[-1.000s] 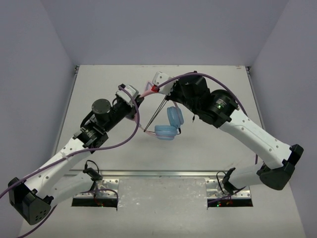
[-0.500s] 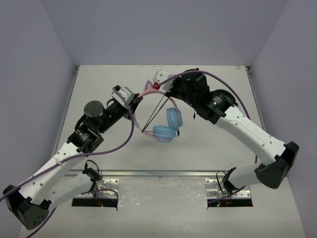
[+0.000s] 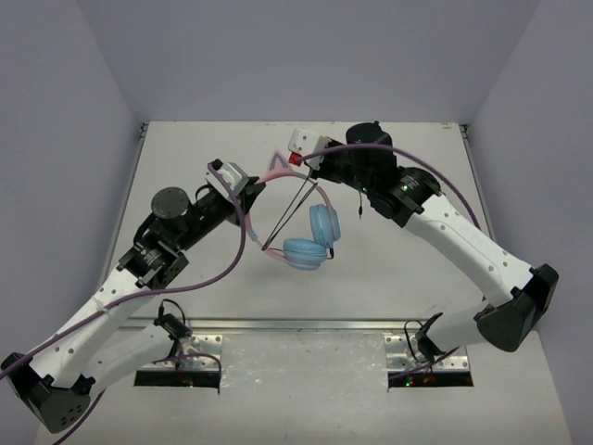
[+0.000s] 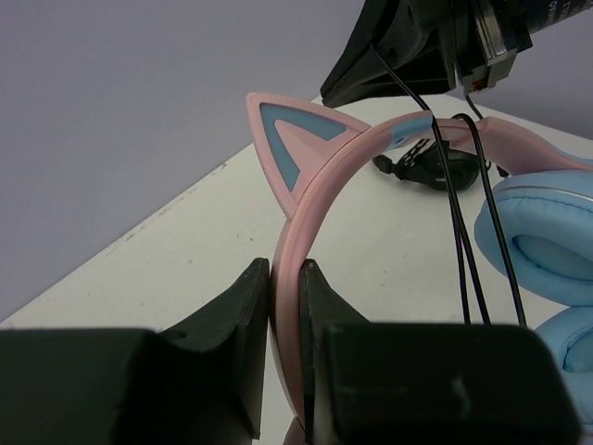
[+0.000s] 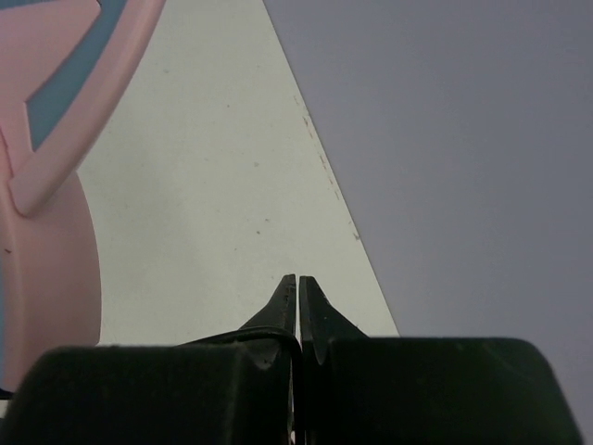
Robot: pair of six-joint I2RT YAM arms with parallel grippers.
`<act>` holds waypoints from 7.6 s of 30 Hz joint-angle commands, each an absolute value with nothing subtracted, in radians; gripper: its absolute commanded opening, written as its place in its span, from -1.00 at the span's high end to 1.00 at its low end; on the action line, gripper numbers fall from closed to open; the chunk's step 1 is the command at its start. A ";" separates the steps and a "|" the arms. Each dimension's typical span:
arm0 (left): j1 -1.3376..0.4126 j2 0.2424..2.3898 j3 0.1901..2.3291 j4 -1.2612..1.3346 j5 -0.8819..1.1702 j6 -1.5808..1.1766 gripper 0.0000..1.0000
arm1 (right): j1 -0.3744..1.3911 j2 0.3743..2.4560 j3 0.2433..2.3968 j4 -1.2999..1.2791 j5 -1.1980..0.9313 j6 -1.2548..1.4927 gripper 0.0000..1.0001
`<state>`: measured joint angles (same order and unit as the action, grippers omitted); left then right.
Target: Wrap the headphones
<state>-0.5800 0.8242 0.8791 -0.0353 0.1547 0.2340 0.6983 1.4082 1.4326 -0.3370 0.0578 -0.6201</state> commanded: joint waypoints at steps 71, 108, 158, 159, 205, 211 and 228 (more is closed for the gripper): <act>-0.387 0.693 1.095 0.095 -0.109 -0.552 0.99 | 0.926 1.235 0.770 0.755 -0.275 0.454 0.88; -0.387 0.701 1.169 0.061 -0.020 -0.466 0.99 | 0.960 0.945 0.799 0.255 0.173 0.151 -0.69; -0.387 0.677 1.113 -0.078 -0.175 -0.685 0.99 | 0.883 1.255 0.913 0.592 -0.267 0.446 0.97; -0.387 0.667 1.092 -0.063 -0.202 -0.699 0.99 | 0.893 1.255 0.896 0.601 -0.256 0.465 0.97; -0.485 1.034 0.640 0.259 -0.698 -0.796 0.99 | 1.054 1.468 0.942 0.230 0.170 0.910 0.95; -0.492 1.129 0.644 0.362 -0.696 -0.712 0.99 | 1.002 1.517 0.930 0.204 0.164 0.965 0.94; -0.578 1.714 0.882 0.610 -0.512 -0.508 0.99 | 0.770 1.537 0.841 0.107 0.153 1.048 0.93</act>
<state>-0.5495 1.6291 0.7906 0.4225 -0.5442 -0.5339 0.8013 1.5642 0.8566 0.1108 0.1944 1.0451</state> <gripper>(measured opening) 0.134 0.046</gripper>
